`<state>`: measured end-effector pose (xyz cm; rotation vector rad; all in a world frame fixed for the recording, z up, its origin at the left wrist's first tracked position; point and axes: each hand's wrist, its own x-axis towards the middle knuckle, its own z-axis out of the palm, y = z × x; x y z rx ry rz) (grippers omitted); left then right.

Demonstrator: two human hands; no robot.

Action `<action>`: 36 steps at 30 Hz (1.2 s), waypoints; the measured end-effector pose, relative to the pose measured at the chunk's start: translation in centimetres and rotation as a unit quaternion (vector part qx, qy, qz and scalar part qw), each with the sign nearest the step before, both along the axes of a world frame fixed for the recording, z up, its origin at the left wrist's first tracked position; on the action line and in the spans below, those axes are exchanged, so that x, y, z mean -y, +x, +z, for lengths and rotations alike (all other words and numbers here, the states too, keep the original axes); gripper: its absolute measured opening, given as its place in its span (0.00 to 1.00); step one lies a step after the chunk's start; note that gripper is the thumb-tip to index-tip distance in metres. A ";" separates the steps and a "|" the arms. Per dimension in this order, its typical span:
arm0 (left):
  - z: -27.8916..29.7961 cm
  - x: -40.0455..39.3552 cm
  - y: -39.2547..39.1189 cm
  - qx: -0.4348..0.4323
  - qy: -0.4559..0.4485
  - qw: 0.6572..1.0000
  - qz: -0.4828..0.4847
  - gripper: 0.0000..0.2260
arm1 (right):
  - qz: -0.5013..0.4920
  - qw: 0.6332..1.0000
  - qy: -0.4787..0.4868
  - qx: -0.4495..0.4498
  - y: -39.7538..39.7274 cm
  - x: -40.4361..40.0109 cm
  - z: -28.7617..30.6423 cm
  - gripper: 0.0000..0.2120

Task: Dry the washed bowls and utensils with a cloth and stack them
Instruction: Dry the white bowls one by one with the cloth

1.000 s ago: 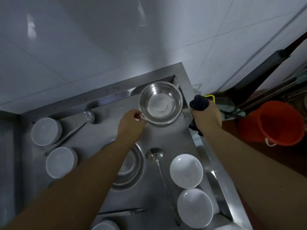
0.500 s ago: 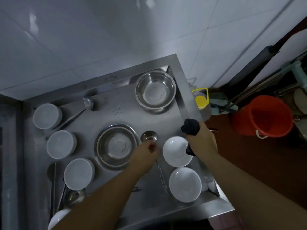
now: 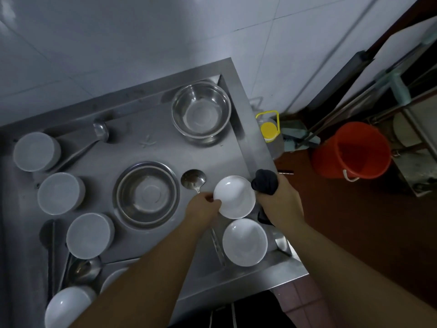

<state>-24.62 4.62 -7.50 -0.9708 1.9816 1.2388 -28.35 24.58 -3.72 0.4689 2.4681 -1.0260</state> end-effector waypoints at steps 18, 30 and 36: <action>15.1 7.6 7.2 -0.132 0.238 0.906 0.325 0.10 | 0.179 0.955 -0.189 -0.141 2.8 9.0 15.3 0.21; 24.3 17.1 15.0 -0.293 0.369 0.860 0.198 0.30 | 0.412 0.835 -0.043 -0.362 10.9 19.8 23.0 0.27; 26.2 20.7 19.8 -0.304 0.431 0.838 0.140 0.31 | 0.364 0.857 -0.125 -0.342 17.0 22.9 24.8 0.27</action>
